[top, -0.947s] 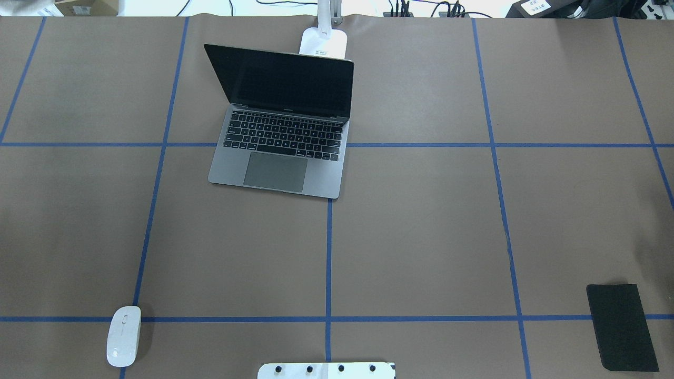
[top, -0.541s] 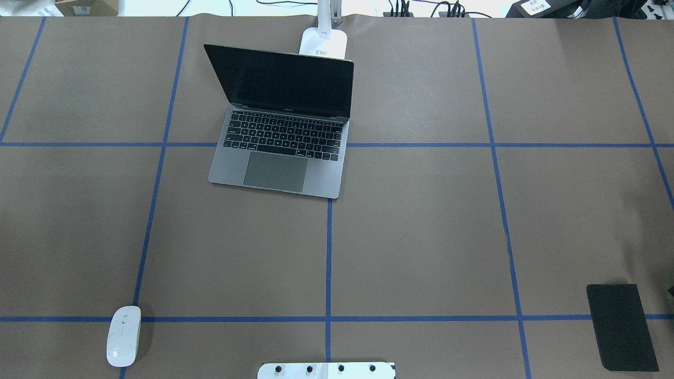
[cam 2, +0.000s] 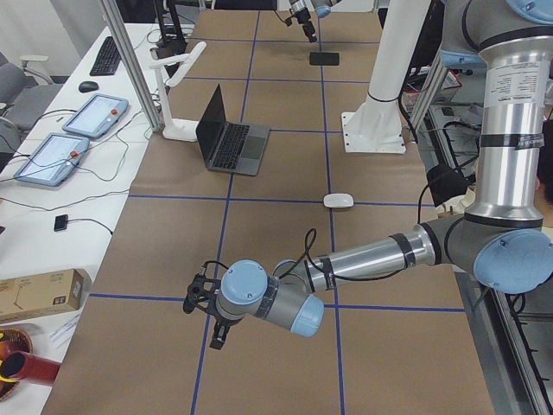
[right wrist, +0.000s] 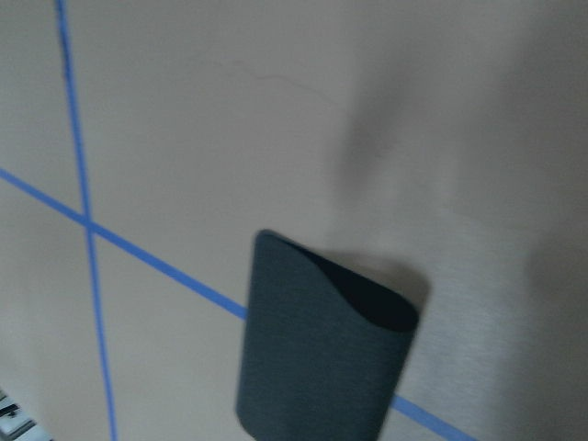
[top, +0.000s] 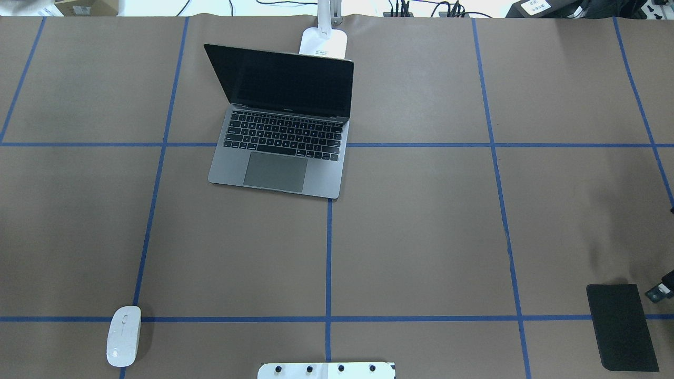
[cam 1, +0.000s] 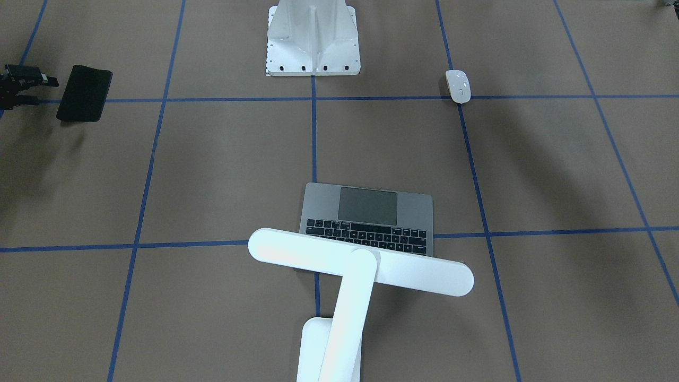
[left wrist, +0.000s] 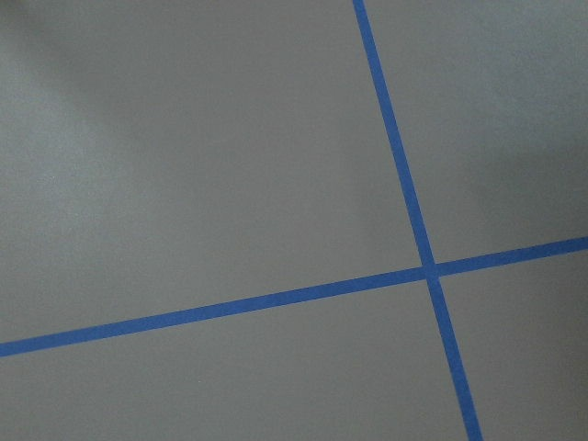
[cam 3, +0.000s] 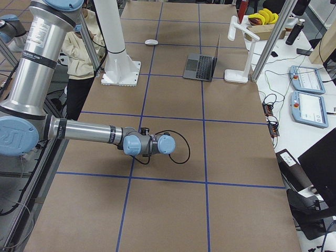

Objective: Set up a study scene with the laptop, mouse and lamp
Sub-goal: 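Reach the right gripper down to the black mousepad's edge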

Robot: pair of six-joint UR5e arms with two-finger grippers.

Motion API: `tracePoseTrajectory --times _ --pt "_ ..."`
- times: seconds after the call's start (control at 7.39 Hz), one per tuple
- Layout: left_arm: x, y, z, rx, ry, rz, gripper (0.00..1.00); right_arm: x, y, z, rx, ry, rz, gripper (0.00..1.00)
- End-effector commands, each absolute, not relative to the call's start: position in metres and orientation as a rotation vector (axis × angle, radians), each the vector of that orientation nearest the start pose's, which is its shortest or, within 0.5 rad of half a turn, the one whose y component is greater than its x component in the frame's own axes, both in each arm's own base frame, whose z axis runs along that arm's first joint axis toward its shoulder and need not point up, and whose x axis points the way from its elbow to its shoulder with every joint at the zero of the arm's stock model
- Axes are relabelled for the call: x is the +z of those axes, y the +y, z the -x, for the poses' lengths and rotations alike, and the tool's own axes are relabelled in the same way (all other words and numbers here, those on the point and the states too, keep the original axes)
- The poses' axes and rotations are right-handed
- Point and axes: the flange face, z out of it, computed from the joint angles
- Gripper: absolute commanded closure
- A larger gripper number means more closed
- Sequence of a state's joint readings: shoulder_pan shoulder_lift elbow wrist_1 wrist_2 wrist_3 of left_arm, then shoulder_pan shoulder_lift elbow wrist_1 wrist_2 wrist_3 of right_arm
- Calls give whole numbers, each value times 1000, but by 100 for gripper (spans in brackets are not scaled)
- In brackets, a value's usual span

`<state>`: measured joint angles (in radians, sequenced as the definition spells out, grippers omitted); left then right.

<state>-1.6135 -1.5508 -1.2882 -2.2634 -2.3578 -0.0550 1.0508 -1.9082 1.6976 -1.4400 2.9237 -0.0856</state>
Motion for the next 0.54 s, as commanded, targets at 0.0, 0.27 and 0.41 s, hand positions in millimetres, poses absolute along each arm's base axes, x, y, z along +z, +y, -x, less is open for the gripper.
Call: tracePoseTrajectory --times 0.0,0.27,0.41 --pt "732 -481 87 56 776 -367 0 696 -283 141 -418 -1223 476 3" --pt "731 -481 88 56 778 -369 0 705 -282 141 -321 -1091 536 1" --pt "730 -481 89 55 777 -371 0 698 -287 145 -317 -1091 533 1"
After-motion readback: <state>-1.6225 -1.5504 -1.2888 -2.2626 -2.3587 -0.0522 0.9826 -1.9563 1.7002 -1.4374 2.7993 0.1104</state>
